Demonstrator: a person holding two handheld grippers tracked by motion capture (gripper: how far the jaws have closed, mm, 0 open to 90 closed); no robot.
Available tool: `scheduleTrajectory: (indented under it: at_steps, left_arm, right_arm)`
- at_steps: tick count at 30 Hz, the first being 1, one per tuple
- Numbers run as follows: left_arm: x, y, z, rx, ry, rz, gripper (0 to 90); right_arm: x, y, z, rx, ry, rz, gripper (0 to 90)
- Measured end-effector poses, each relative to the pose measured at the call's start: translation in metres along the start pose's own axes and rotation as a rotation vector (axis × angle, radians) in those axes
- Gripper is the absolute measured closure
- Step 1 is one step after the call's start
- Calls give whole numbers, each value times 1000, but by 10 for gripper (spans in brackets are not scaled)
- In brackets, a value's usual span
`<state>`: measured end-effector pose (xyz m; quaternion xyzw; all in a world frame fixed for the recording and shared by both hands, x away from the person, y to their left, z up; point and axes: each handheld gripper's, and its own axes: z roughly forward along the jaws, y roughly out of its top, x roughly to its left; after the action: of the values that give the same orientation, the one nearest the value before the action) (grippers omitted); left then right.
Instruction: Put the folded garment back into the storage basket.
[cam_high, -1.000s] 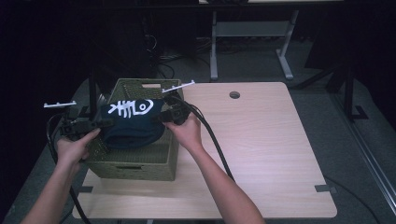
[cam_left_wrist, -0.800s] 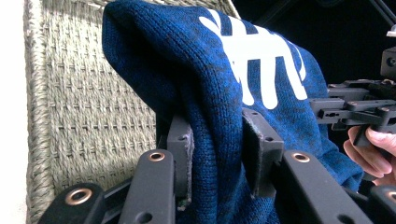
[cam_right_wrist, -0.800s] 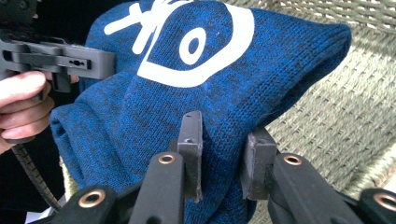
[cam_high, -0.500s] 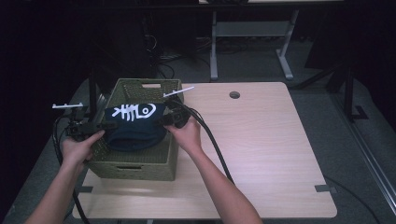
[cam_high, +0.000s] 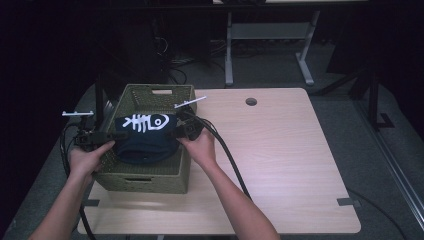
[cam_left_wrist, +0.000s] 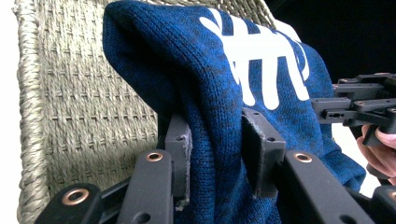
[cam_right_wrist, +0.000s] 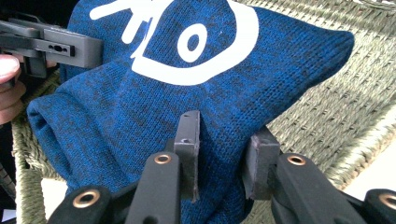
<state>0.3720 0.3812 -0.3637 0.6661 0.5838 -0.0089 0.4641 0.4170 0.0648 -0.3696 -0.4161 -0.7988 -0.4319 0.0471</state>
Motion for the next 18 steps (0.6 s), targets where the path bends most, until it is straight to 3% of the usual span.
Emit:
scheduleTrajectory:
  at_steps: [18]
  left_arm:
    - [-2,1,7,22,22,21,646]
  right_arm:
    - [1,-5,3,16,-60,-35,692]
